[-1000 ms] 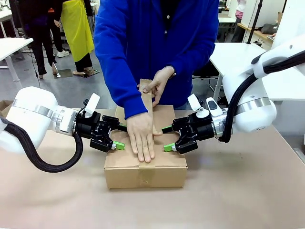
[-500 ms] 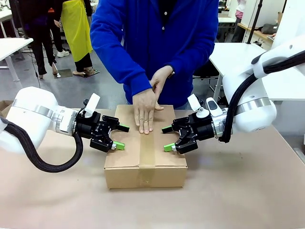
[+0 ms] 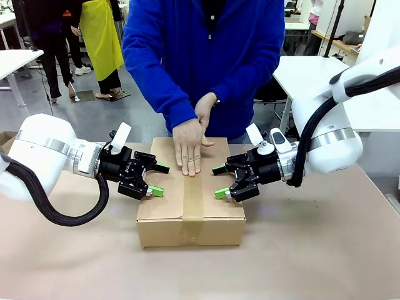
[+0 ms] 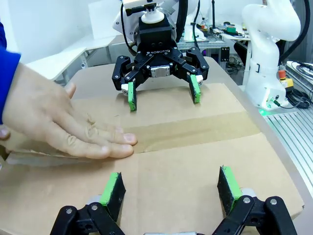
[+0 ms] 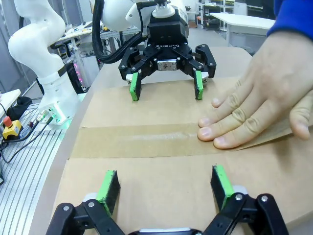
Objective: Pack the gift set into the box.
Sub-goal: Press and hold the closed box until the human finishes sealing it.
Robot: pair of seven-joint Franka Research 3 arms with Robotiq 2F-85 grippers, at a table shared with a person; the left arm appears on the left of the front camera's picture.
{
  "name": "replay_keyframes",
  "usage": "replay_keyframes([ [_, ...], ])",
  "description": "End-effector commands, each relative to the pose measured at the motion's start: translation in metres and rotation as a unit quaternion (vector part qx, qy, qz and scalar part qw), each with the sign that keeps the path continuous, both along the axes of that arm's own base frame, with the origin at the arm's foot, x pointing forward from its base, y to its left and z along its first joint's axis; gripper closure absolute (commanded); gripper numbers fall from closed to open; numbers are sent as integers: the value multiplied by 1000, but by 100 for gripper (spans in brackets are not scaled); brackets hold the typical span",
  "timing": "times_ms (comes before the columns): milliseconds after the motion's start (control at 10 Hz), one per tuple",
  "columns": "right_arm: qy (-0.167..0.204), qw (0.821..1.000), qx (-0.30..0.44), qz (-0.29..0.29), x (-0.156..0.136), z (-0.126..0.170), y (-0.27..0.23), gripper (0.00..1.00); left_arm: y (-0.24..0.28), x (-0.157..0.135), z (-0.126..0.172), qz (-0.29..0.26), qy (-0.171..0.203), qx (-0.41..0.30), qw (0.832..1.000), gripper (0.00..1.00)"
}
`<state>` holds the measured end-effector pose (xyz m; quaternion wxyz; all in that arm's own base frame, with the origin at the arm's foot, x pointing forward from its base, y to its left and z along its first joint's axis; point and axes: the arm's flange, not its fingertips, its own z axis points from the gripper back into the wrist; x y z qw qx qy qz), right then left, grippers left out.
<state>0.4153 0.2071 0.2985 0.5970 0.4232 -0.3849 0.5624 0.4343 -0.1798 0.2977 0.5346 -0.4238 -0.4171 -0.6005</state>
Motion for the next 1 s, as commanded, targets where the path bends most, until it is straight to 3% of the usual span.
replay_keyframes([
  [0, 0, 1000, -1, -1, 0, -1, 0, 0, 0, -1, -2, 0, 1, 1, 1000, 0],
  [900, 0, 1000, -1, -1, 0, -1, 0, 0, 0, -1, -2, 0, 1, 1, 1000, 0],
])
